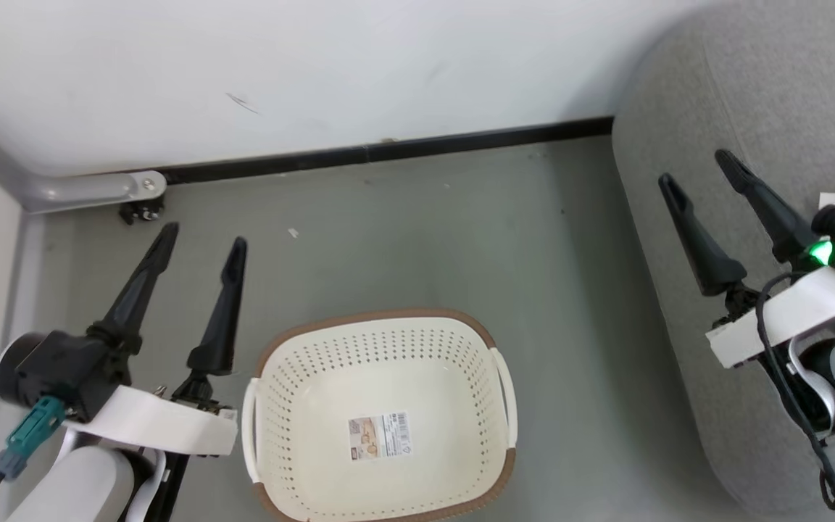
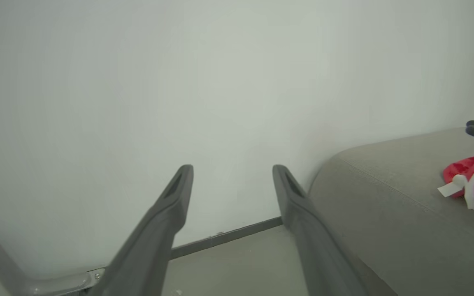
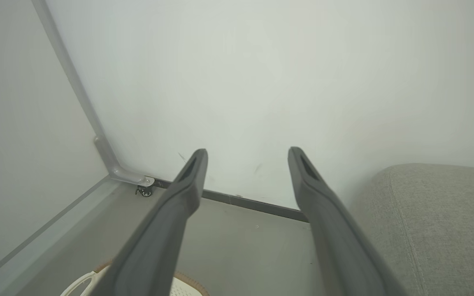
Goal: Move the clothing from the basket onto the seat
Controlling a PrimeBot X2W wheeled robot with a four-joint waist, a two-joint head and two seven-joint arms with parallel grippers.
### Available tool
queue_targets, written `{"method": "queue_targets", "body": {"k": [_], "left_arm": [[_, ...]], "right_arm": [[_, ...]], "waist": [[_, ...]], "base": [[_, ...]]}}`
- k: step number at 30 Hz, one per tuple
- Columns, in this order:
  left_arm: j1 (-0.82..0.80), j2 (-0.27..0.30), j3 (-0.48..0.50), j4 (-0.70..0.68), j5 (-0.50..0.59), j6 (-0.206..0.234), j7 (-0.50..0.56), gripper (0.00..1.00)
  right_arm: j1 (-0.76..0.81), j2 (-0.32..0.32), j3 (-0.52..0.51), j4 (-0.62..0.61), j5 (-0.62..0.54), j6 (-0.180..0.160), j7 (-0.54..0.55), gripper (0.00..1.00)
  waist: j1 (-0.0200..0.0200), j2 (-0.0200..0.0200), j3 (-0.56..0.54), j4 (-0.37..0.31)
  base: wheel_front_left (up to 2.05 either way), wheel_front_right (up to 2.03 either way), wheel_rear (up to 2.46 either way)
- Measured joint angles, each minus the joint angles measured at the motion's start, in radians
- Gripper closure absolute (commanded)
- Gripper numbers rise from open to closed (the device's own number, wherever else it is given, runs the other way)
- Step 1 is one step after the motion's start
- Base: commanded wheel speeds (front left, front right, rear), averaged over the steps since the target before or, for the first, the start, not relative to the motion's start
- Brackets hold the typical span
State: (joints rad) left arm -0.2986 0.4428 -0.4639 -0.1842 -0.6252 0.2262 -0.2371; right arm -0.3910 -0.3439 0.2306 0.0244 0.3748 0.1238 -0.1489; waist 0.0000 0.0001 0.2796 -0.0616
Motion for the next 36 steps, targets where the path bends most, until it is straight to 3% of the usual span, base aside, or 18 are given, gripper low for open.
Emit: {"method": "queue_targets", "body": {"k": [8, 23, 36], "left_arm": [[0.070, -0.017, 0.048, 0.028, -0.014, 0.012, -0.011, 0.00], [0.197, -0.050, 0.131, 0.070, -0.005, 0.016, -0.012, 0.00], [0.288, -0.085, 0.178, 0.093, 0.029, -0.021, -0.012, 0.00]], "right_arm": [[0.056, 0.015, -0.036, 0.043, -0.008, 0.000, -0.077, 0.00], [0.186, 0.057, -0.093, 0.099, -0.051, 0.000, -0.099, 0.00], [0.276, 0.098, -0.159, 0.072, -0.064, 0.000, -0.099, 0.00]], "waist": [[0.0000, 0.0000, -0.049, 0.040], [0.0000, 0.0000, -0.162, 0.110], [0.0000, 0.0000, -0.239, 0.137]], "base": [[0.00, 0.00, 0.00], [0.00, 0.00, 0.00], [0.00, 0.00, 0.00]]}}
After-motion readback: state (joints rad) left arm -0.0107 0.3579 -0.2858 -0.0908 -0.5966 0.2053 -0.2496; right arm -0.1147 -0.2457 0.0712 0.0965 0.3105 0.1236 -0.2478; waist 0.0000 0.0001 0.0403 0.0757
